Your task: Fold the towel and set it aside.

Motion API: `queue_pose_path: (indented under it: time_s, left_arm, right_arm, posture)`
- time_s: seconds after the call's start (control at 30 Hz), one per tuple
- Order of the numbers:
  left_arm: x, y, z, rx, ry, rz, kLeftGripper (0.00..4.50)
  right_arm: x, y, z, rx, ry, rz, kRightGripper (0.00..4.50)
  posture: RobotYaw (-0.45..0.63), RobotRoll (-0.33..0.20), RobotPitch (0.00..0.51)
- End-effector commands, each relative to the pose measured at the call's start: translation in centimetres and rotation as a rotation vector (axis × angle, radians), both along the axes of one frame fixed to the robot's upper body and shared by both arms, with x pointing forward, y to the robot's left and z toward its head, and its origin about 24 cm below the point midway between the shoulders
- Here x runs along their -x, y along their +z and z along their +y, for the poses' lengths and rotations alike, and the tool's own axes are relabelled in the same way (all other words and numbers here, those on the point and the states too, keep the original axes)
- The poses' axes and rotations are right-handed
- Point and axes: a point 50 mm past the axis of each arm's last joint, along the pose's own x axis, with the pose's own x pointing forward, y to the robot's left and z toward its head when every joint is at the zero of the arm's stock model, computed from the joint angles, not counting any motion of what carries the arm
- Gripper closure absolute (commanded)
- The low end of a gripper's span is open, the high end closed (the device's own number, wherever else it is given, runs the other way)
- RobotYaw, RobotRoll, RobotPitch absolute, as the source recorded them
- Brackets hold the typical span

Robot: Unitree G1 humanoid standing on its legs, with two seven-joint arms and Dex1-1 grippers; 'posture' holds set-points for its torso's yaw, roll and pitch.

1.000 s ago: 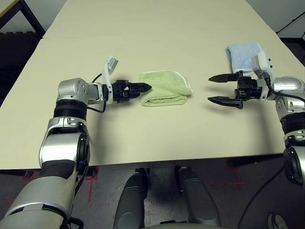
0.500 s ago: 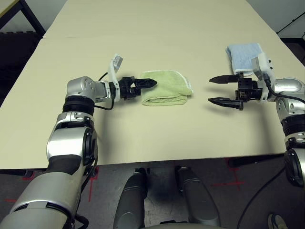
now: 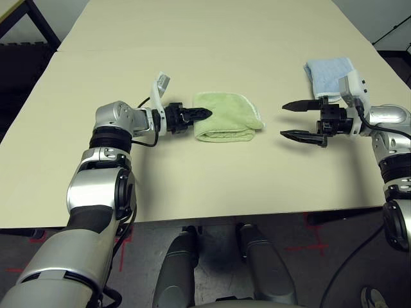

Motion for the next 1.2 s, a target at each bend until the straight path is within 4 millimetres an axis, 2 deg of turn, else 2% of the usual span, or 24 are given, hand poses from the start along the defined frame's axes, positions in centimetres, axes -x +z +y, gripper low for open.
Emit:
queue_pose_path:
  time_s: [0.03,0.33,0.57,0.73,0.9,1.03,1.2]
  left_arm:
    - [-0.1,0.2,-0.3,0.026,0.001,0.013,4.47]
    - [-0.3,1.2,0.9,0.119,0.076,-0.016,4.47]
    - [-1.4,4.8,3.2,0.291,0.255,-0.146,4.47]
    - [-2.4,7.1,5.2,0.388,0.451,-0.265,4.47]
    - [-3.1,7.4,7.2,0.365,0.68,-0.37,4.47]
    - [-3.4,7.0,8.3,0.321,0.811,-0.417,4.47]
    - [-3.4,6.8,9.4,0.295,0.933,-0.461,4.47]
  right_arm:
    - [-0.1,0.0,0.0,0.004,-0.002,-0.003,0.0]
    - [-0.1,0.0,-0.1,0.008,-0.01,-0.007,0.0]
    - [-0.1,0.0,-0.1,0.006,-0.014,-0.009,0.0]
    - [-0.2,0.0,0.1,0.003,-0.009,-0.01,0.0]
    - [-0.9,0.9,0.7,-0.108,-0.046,-0.03,0.0]
    - [-1.5,1.6,1.5,-0.253,-0.092,-0.034,0.0]
    - [-1.7,1.9,2.5,-0.349,-0.107,-0.019,0.0]
  posture:
    - [-0.09,0.0,0.181]
    - [-0.1,0.0,0.177]
    - [-0.09,0.0,0.176]
    - [-0.08,0.0,0.177]
    - [-0.07,0.0,0.176]
    - [-0.07,0.0,0.175]
    - [-0.07,0.0,0.174]
